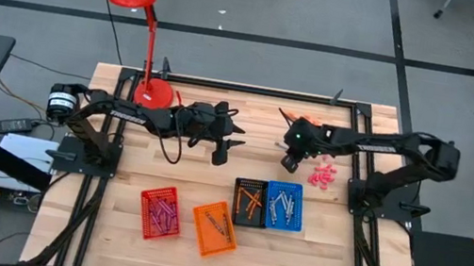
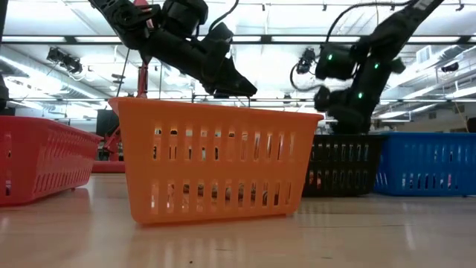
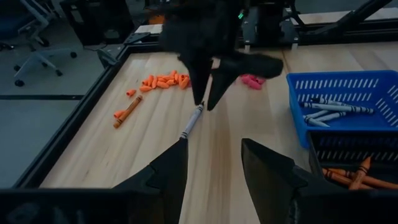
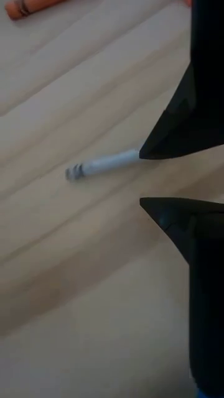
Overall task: Sort crayons
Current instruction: Put the black crayon into the blue bin
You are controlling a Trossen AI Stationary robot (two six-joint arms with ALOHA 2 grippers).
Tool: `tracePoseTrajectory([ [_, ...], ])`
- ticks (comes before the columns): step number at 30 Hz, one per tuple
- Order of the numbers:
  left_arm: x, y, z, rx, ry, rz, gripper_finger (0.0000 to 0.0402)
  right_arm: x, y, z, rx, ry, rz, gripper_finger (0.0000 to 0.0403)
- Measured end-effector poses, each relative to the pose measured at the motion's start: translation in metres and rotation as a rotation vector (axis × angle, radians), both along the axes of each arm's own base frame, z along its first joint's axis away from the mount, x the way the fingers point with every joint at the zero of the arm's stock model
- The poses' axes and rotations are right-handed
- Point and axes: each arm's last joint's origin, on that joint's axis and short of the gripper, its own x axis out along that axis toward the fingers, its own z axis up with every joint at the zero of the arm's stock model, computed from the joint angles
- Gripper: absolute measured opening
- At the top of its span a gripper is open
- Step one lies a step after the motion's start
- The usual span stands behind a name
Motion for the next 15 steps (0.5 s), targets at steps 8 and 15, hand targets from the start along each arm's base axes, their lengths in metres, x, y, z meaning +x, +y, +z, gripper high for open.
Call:
tracePoseTrajectory([
  [8,0.000,0.000,0.000,0.003,0.005,-0.001,0.0162,0.003,-0.023,-0.025,-0.013,0.069,0.005,0.0135],
  [15,0.000,0.001,-0.001,0.004,0.007,0.000,0.0162,0.005,-0.025,-0.034,0.004,0.094,0.037,0.0140],
])
